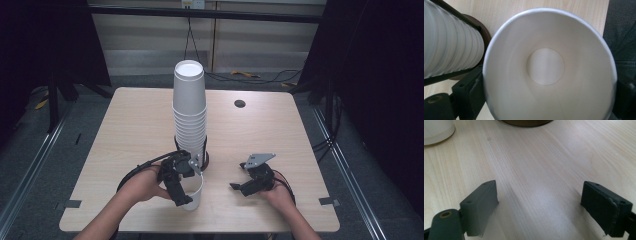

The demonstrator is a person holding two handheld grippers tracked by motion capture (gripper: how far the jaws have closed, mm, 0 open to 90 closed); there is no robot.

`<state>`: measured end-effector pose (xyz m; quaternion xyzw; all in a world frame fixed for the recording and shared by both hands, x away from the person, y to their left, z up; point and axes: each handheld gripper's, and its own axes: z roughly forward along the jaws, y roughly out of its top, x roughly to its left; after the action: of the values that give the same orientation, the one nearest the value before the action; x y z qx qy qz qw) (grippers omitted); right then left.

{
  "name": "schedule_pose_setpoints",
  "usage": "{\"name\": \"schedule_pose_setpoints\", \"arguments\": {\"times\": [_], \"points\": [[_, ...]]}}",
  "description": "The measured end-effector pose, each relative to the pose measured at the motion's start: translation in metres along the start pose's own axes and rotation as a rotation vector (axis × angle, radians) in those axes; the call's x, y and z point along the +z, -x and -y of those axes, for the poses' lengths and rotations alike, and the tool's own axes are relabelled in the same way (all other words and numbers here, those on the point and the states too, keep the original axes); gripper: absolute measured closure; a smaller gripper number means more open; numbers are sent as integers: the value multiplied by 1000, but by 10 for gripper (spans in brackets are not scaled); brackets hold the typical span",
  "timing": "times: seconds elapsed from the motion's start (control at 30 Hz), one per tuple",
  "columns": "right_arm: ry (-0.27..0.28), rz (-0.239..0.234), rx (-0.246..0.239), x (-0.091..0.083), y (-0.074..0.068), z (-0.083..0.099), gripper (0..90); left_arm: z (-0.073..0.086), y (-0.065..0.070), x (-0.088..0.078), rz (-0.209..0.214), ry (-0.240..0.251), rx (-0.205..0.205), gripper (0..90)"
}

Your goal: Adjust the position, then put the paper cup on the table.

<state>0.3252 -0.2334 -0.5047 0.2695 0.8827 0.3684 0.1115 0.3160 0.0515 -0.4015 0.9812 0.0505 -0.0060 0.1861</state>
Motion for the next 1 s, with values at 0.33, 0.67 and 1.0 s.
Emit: {"name": "schedule_pose_setpoints", "arguments": {"times": [0.33,0.67,1.0], "points": [[0,-2,-1,0,0,0,136,3,0,2,10,42,-4,62],[1,-2,-4,0,0,0,137,11,-2,1,19,79,-14,57],[1,-3,-2,0,0,0,136,25,-2,0,23,145,-77,56]]}}
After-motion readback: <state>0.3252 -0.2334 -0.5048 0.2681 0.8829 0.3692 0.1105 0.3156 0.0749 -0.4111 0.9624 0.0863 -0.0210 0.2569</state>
